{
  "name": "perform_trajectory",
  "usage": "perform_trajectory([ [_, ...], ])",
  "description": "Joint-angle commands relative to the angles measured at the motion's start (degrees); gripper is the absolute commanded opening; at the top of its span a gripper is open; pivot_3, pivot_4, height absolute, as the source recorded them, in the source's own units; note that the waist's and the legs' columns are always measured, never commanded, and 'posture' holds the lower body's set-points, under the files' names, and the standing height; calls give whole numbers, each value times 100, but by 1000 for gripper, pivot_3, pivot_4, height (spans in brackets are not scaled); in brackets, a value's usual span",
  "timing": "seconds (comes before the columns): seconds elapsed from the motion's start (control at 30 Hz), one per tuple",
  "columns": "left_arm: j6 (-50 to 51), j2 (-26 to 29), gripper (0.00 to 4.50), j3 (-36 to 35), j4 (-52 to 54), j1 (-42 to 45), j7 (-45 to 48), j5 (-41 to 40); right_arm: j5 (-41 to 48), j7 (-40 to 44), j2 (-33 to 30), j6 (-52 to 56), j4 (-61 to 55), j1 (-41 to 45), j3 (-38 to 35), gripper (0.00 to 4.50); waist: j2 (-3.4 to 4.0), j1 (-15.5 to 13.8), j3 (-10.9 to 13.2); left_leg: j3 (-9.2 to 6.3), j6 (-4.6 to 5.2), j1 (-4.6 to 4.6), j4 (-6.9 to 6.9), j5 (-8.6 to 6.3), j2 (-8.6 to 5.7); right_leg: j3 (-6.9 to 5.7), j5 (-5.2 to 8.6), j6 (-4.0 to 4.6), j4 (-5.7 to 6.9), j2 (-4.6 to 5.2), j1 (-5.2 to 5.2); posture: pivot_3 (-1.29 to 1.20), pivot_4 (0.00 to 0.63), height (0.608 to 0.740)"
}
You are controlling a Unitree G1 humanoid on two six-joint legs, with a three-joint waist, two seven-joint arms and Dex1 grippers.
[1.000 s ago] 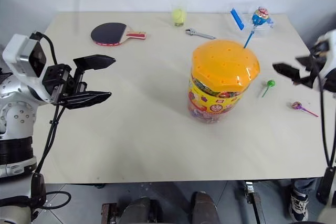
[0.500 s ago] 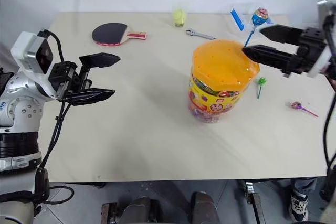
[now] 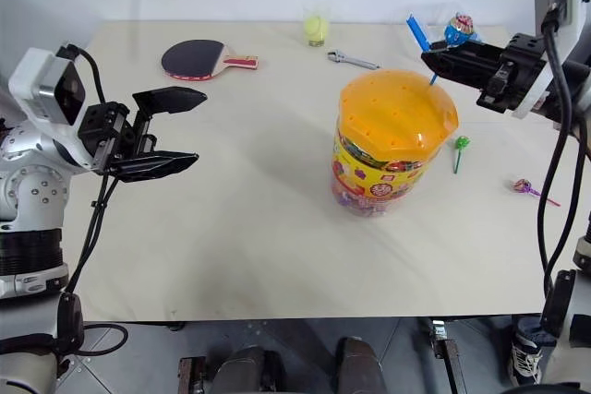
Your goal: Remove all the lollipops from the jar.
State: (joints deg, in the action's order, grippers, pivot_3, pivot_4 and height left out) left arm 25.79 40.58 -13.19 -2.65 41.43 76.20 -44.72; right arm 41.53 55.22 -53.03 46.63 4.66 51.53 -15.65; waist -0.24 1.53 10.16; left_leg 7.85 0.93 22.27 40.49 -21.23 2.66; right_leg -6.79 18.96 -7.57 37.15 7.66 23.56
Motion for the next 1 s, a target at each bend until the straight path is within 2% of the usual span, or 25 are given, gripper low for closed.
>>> perform_trajectory([
  [0.03, -11, 91, 4500, -153, 187, -36, -32, -75, 90, -165, -16, -97, -135, 195, -301, 15, 0, -3, 0, -1, 0, 0, 0, 0, 0, 0, 0, 0, 0, 0, 0, 0, 150, 740],
  [0.3, -62, 88, 4500, -111, 56, -42, 55, -6, 171, -859, -339, 90, -154, 450, -903, 15, 0, -17, 0, -1, 0, 1, -2, 0, 0, -1, 0, 0, 0, 0, 0, 0, 150, 740],
  [0.53, -68, 162, 4500, -120, -43, -79, 164, 22, 92, -870, -1095, 471, -237, -608, -1597, 15, 0, -33, 0, 3, 0, 1, -4, 0, -1, 1, 0, 0, -1, 1, 0, 0, 150, 740],
  [0.6, -55, 199, 4500, -103, -61, -121, 215, 32, -19, -710, -1385, 717, -236, -1288, -1909, 15, 0, -30, 0, 6, 0, 0, -4, 0, 0, 3, 0, 0, -1, 1, 1, 0, 150, 740],
  [0.7, -58, 240, 4500, -69, -104, -176, 306, 46, -469, 38, -1724, 891, -443, -3286, -2535, 15, -10, -150, -6, 3, 0, -1, -10, 0, 1, 1, 0, 0, -3, -1, -1, 0, 150, 740],
  [0.77, -65, 254, 4500, -11, -176, -143, 391, 65, -572, 293, -1702, 755, -563, -4080, -2643, 15, -16, -161, -9, 4, 2, -3, -8, -1, 1, 1, 0, 0, -4, -2, -5, 0, 150, 740],
  [0.87, -59, 302, 4500, 109, -285, -97, 585, 119, -743, 389, -1544, 479, -524, -4660, -2458, 15, -16, -154, -9, 21, 6, -3, 0, -3, -3, 13, -2, -4, -12, 2, -4, 0, 150, 740],
  [1.0, -71, 473, 4500, 229, -336, -209, 839, 291, -978, 265, -1354, 227, -416, -4722, -1806, 15, -16, -127, -9, 27, 3, -9, 10, -2, 4, 21, -2, -5, -9, -5, -5, 0, 150, 740],
])
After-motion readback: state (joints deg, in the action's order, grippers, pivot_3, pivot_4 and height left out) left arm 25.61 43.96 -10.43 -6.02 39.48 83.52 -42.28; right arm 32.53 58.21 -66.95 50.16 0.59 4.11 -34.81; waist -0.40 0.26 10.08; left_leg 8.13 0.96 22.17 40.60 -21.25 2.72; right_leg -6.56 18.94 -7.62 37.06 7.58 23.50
